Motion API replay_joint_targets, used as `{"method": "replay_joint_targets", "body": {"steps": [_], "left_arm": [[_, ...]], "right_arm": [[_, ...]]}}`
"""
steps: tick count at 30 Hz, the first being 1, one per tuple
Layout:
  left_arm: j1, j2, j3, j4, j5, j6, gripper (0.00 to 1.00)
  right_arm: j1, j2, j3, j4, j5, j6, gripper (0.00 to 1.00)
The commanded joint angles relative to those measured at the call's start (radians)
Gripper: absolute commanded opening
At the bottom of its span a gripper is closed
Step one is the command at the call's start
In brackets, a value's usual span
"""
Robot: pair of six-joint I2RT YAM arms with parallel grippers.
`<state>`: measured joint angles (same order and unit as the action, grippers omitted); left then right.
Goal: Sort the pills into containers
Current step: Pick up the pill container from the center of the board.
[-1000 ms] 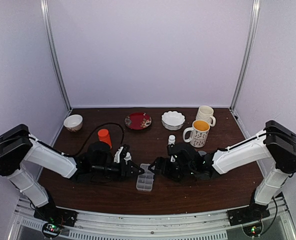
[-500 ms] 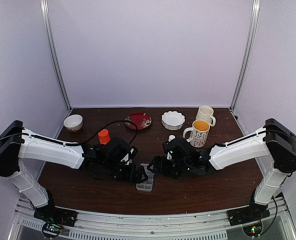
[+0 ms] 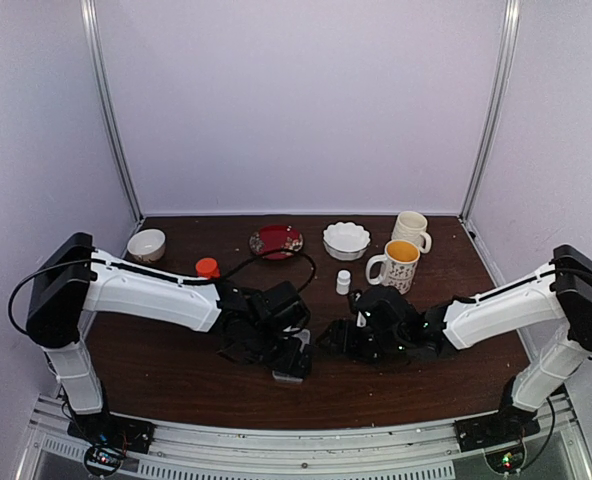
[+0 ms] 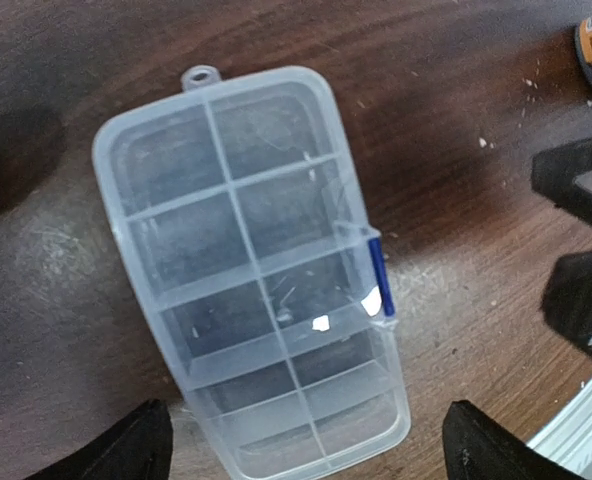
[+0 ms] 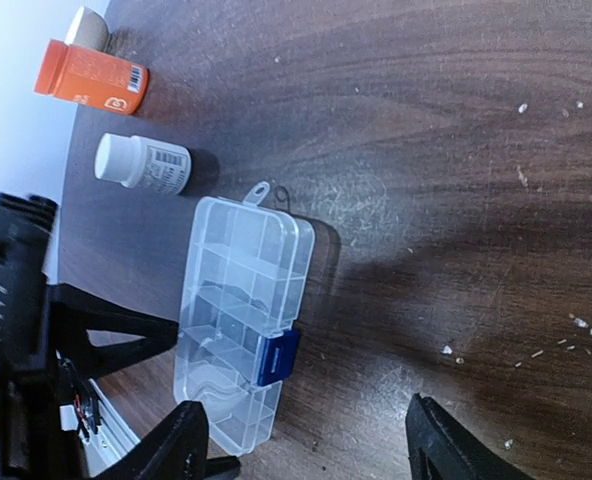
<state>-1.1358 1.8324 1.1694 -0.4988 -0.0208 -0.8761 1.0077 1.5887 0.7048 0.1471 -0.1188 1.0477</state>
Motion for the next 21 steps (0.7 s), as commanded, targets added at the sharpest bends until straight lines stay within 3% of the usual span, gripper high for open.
{"method": "replay_joint_targets", "body": {"steps": [1, 13, 21], "left_arm": [[-0.022, 0.03, 0.047, -0.084, -0.038, 0.016, 0.98], [-0.031, 0.136, 0.125, -0.196, -0.123, -0.032, 0.96], [-0.032, 0.11, 0.064, -0.122, -0.103, -0.013, 0.61]], "right_arm": [[-0.008, -0.053, -0.018, 0.032, 0.048, 0.003, 0.7], [-0.008, -0.102, -0.012, -0.015, 0.065, -0.022, 0.7], [-0.007, -0.12, -0.009, -0.033, 0.053, -0.034, 0.7]]}}
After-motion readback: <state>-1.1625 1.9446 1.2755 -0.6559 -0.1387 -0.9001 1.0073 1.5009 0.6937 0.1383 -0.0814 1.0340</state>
